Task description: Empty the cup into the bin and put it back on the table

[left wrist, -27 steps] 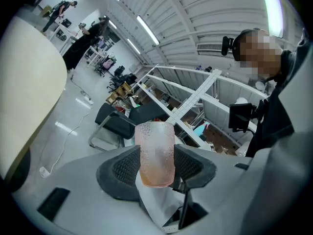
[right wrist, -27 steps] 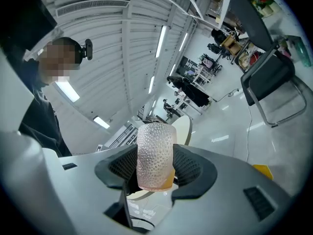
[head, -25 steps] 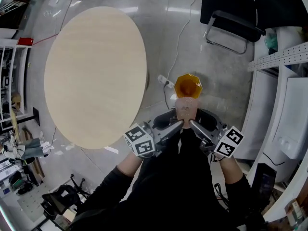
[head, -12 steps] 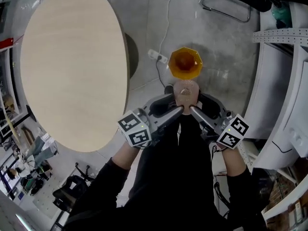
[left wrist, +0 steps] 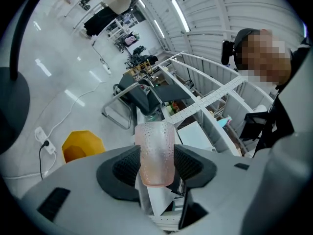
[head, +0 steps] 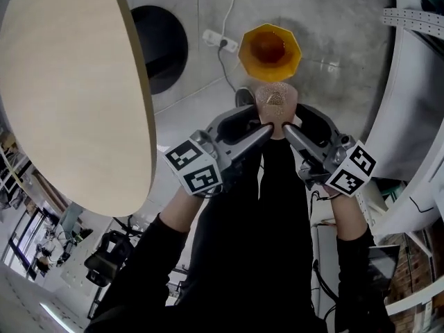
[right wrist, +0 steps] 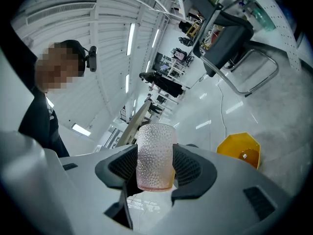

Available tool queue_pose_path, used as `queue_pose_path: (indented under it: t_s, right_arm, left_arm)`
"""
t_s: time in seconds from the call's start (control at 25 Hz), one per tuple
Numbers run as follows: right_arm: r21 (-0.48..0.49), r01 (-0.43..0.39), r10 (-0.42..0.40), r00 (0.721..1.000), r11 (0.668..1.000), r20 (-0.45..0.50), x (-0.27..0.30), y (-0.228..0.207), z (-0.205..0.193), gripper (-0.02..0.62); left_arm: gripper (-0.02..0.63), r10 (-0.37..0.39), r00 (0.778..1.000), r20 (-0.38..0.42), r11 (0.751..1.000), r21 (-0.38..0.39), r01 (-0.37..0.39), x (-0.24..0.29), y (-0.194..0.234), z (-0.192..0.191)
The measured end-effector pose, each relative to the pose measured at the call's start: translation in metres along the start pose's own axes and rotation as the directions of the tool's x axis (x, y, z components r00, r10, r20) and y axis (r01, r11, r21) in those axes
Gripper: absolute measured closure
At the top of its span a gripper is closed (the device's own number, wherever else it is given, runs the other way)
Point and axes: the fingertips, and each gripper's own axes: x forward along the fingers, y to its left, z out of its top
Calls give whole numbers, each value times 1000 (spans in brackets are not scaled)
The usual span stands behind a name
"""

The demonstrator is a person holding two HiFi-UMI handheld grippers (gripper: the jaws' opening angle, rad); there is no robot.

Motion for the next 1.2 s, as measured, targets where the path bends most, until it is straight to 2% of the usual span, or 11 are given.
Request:
queue_pose_path:
  t_s: [0.36, 0.68, 1.2]
  right_arm:
    - [94, 52, -50, 998, 994, -25, 11, -44, -26, 362]
    - [161, 64, -61, 998, 985, -23, 12, -61, -29, 362]
    - [202, 77, -75, 997, 976, -17, 12, -63, -27, 362]
  left_arm:
    - [382, 29, 999, -22, 995, -93, -31, 13, 45, -22]
    - [382, 50, 998, -34, 991, -120, -53, 23, 57, -25]
    - [382, 53, 997, -55, 989, -135, -60, 25, 56, -22]
